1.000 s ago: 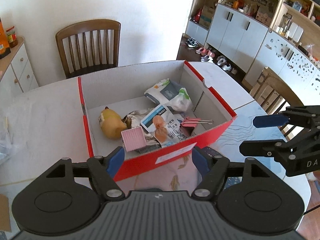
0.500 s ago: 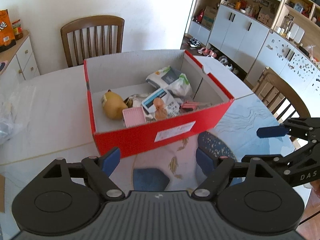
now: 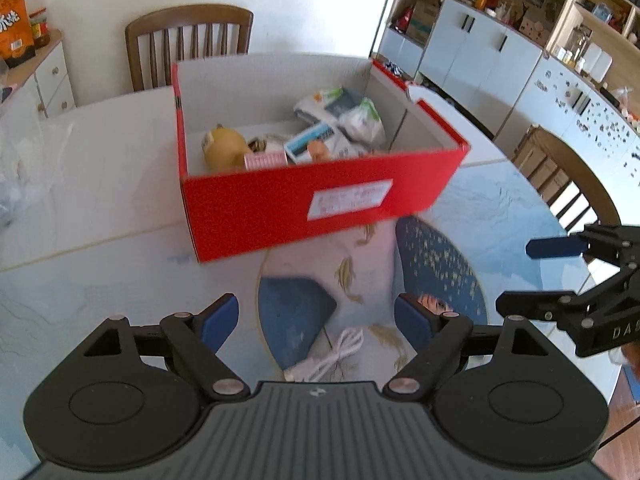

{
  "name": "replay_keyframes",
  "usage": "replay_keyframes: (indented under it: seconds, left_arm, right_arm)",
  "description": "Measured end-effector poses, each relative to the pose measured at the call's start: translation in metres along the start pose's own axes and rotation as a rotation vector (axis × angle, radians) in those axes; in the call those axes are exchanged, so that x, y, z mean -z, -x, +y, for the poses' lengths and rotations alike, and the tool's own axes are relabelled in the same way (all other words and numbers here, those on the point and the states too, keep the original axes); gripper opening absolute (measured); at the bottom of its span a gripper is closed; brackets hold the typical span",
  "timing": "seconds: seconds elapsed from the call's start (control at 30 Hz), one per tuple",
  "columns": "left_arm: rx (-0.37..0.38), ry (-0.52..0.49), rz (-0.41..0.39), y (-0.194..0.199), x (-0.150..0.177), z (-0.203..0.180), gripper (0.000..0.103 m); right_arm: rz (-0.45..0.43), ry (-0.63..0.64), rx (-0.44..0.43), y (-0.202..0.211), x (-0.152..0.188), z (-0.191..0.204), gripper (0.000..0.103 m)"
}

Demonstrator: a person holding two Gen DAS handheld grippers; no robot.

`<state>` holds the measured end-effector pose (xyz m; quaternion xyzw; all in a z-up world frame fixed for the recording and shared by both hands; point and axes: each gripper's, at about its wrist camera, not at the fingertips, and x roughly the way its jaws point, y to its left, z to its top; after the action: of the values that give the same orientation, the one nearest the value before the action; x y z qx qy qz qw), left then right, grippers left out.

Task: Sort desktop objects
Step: 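Withdraw both tools from the box back over the table, then reach left tool to the white USB cable while right tool reaches the bunny cushion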

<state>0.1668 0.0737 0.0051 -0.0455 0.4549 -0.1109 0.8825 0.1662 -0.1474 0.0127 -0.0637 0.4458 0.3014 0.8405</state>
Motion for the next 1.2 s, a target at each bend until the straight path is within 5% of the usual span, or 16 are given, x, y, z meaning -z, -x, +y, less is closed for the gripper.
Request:
replay_keyframes:
  seconds: [0.17, 0.27, 1.2]
  left_arm:
    - [0.014, -0.009, 0.033, -0.011, 0.019, -0.003, 0.086]
    - [0.014, -0.02, 0.042, -0.019, 0.029, -0.005, 0.102]
    - [-0.058, -0.153, 0.015, -0.07, 0.055, -0.011, 0.102]
  right_arm:
    - [0.024, -0.012, 0.007, -0.008, 0.014, -0.004, 0.097]
    - [0.038, -0.005, 0.008, -0.015, 0.021, -0.004, 0.097]
    - [0.128, 0.036, 0.03, -0.077, 0.025, 0.003, 0.095]
